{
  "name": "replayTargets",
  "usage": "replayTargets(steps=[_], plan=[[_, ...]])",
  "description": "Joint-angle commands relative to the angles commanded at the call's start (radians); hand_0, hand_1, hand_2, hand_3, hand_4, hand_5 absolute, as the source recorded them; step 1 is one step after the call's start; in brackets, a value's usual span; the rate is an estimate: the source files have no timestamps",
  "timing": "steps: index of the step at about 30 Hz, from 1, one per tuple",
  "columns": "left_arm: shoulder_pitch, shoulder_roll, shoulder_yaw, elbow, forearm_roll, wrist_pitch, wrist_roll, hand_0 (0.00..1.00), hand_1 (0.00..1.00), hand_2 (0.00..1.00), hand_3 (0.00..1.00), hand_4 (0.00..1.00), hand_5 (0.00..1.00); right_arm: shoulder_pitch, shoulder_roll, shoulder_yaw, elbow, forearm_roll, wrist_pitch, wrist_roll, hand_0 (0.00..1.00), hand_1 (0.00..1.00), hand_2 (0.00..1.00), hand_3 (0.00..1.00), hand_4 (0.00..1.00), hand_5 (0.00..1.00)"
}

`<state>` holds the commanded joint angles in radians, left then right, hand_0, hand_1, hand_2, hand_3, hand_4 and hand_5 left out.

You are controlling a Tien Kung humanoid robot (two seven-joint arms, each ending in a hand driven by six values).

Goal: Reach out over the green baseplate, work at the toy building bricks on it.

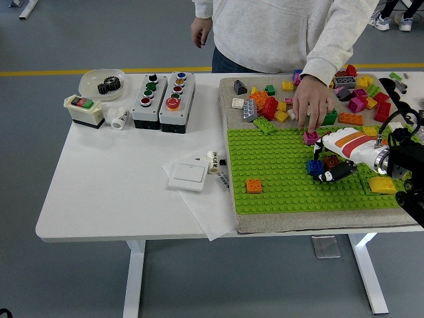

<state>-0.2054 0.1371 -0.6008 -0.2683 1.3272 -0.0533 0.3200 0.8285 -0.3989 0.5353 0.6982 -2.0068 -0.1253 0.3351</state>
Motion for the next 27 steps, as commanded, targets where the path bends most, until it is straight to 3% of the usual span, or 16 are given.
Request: replayTargets(steps=[27], plan=[[-0.005,-0.001,0.008,-0.001,-0.009,0.006,-0.001,0.740,0.732,0.737,0.595,0.657,0.594,-0.004,0.002,-0.014,-0.023,0.011,-0.036,0.023,0.635,0.557,0.596,0.525,0.774,0.596]])
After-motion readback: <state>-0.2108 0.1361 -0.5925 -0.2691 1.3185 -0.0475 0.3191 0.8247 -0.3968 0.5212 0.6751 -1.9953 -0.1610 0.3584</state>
